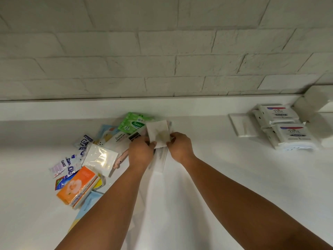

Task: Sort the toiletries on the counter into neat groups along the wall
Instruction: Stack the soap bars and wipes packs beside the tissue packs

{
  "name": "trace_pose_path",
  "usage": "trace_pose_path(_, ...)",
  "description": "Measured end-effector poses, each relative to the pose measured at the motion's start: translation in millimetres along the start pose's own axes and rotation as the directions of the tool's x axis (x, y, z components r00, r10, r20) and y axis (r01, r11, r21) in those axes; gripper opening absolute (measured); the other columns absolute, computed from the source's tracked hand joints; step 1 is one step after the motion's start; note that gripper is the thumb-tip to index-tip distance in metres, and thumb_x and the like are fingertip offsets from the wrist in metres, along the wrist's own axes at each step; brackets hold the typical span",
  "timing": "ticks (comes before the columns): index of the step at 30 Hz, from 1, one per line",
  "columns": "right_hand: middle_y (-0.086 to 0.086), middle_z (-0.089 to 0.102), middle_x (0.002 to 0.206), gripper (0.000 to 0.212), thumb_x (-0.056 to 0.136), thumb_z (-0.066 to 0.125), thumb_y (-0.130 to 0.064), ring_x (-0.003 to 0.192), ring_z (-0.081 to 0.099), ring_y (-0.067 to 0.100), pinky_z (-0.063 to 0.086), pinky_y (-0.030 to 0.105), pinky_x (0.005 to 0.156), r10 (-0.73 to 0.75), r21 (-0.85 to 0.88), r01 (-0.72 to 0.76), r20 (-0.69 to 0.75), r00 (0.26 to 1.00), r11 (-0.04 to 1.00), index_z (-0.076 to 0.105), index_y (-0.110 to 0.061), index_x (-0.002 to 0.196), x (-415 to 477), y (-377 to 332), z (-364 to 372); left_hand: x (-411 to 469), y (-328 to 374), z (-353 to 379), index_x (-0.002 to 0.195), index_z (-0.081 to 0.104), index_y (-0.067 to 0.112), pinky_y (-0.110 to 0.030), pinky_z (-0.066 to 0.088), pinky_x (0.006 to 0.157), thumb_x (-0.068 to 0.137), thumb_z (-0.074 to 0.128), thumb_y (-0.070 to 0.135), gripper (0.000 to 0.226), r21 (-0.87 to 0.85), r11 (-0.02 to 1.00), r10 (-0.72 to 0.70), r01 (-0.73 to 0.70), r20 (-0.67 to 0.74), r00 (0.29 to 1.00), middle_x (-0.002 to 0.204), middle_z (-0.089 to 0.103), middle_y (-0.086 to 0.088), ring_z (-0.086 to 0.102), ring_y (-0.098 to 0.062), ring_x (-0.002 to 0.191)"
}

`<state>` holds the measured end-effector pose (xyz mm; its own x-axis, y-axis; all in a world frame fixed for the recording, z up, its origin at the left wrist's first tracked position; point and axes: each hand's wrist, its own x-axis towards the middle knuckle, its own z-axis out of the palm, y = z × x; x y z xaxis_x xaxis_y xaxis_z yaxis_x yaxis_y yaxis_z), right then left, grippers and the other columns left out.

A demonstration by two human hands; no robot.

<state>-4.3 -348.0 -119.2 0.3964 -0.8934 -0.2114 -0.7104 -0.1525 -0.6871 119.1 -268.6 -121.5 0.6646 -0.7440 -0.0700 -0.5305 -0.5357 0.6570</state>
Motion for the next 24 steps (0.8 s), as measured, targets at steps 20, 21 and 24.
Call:
trace_pose_path(20, -0.006, 0.06, 0.065, 0.014, 0.097, 0.057, -0.022, 0.058, 0.065, 0.015, 0.053, 0.029, 0.062, 0.09, 0.337, -0.046, -0.116, 0.989, 0.94, 0.064, -0.013, 0.09, -40.5, 85.6, -63.9, -38.4, 55.3, 48.3, 0.082, 0.068, 0.018, -0.029, 0.051, 0.069, 0.089, 0.073, 0.026, 0.012, -0.377, 0.926, 0.048, -0.004, 0.105, 0.993, 0.072, 0.068, 0.002, 0.057, -0.015, 0.061)
trace_pose_path(21, -0.008, 0.059, 0.064, 0.013, 0.097, 0.056, -0.021, 0.054, 0.062, 0.01, 0.05, 0.025, 0.059, 0.098, 0.35, -0.049, -0.125, 0.987, 0.935, 0.064, -0.011, 0.092, -42.7, 91.6, -70.3, -40.7, 60.3, 54.1, 0.08, 0.068, 0.019, -0.03, 0.051, 0.067, 0.089, 0.073, 0.025, 0.013, -0.382, 0.924, 0.047, 0.001, 0.115, 0.992, 0.07, 0.067, 0.002, 0.055, -0.014, 0.058)
trace_pose_path(24, -0.007, 0.061, 0.065, 0.014, 0.097, 0.056, -0.023, 0.051, 0.059, 0.003, 0.045, 0.021, 0.057, 0.127, 0.387, -0.059, -0.152, 0.98, 0.92, 0.064, -0.012, 0.092, -46.9, 109.9, -94.0, -46.2, 82.1, 73.5, 0.077, 0.067, 0.019, -0.026, 0.045, 0.064, 0.088, 0.075, 0.026, 0.015, -0.401, 0.916, 0.058, 0.0, 0.133, 0.989, 0.066, 0.064, 0.004, 0.053, -0.012, 0.056)
